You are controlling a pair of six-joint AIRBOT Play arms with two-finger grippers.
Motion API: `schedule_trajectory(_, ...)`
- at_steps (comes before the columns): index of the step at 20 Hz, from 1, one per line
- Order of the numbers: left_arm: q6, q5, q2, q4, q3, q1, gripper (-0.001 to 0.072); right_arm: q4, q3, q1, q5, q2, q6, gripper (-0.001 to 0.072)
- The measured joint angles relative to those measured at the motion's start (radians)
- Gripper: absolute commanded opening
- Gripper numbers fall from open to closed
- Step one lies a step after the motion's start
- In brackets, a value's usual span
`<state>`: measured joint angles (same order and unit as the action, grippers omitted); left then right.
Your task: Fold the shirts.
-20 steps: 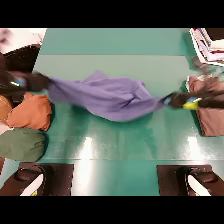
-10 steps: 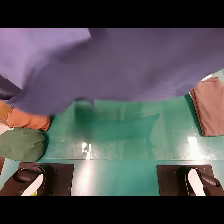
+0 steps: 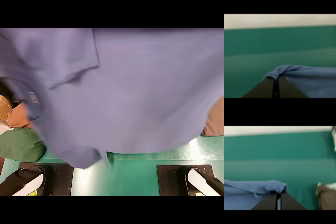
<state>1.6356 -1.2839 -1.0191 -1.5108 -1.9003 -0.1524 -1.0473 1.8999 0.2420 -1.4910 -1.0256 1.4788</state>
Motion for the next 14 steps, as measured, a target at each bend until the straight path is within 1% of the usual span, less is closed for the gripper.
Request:
schedule_trajectory(3, -0.011, -0.014, -0.162, -0.007, 0.083, 0.0, 0.0023, -0.069, -0.022, -0.088, -0.085, -0.156, 0.041, 0.0016)
schedule_trajectory(6, -0.018, 0.028, -0.334, -0.019, 0.128, 0.0, 0.0023, -0.121, -0.087, -0.145, -0.106, -0.321, 0.057, 0.0016)
schedule_trajectory(8, -0.028, 0.097, -0.428, -0.031, 0.14, 0.0, 0.0023, -0.137, -0.116, -0.163, -0.071, -0.426, 0.048, 0.0016)
schedule_trajectory(10, -0.037, 0.195, -0.497, -0.042, 0.147, 0.005, 0.0023, -0.146, -0.102, -0.172, -0.011, -0.529, 0.02, 0.0016)
schedule_trajectory(12, -0.041, 0.295, -0.539, -0.045, 0.15, 0.016, 0.0023, -0.145, -0.049, -0.177, 0.041, -0.615, 0.001, 0.0016)
schedule_trajectory(14, -0.044, 0.363, -0.562, -0.045, 0.152, 0.031, 0.0023, -0.146, 0.015, -0.182, 0.068, -0.685, -0.009, 0.0016)
